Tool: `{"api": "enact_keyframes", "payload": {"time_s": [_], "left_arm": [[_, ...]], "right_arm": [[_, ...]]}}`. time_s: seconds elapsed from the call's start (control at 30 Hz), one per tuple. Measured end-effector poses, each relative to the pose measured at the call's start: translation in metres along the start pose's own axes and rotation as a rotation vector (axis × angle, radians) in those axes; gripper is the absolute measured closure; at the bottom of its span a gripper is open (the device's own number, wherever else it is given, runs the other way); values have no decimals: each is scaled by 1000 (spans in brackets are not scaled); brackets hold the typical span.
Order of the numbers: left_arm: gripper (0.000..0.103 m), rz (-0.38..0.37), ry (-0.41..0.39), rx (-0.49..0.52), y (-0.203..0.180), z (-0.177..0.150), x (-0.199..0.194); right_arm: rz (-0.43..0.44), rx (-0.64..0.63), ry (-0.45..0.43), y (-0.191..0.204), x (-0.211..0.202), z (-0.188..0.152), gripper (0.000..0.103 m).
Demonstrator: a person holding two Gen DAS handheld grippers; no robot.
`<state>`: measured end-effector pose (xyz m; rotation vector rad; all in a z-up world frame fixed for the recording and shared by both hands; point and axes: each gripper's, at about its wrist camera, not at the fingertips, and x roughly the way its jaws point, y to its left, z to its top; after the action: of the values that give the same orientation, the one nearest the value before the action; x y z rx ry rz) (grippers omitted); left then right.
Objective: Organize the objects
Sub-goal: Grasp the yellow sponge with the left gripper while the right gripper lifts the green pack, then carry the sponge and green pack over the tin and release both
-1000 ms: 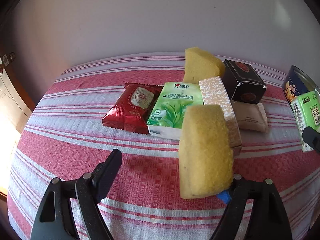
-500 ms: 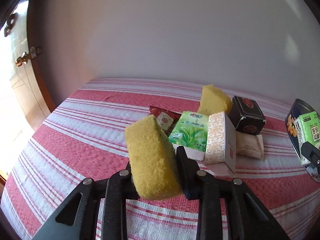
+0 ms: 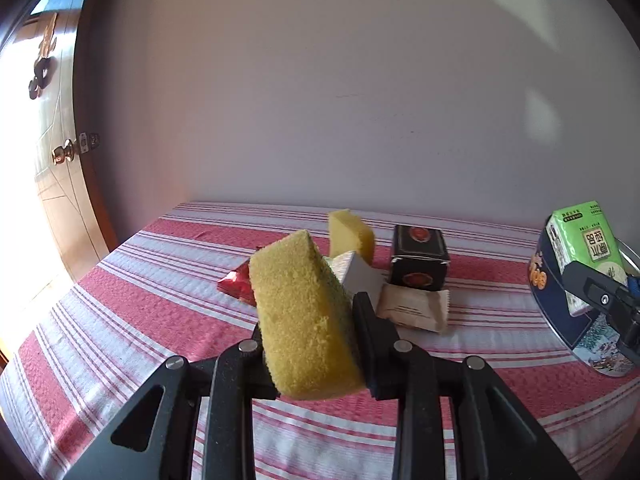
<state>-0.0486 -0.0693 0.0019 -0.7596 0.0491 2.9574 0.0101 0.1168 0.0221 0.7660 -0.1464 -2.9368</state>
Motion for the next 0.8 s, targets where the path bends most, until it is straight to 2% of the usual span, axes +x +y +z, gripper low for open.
{"api": "enact_keyframes", "payload": {"time_s": [0.23, 0.8], "left_arm": [[71, -89, -17, -5, -42, 4, -19], [71, -187, -57, 100, -146, 19, -40]], "right_arm": [[-26, 10, -38, -32, -19, 0, 56], [-152, 30, -119, -115, -62, 3, 56]]}}
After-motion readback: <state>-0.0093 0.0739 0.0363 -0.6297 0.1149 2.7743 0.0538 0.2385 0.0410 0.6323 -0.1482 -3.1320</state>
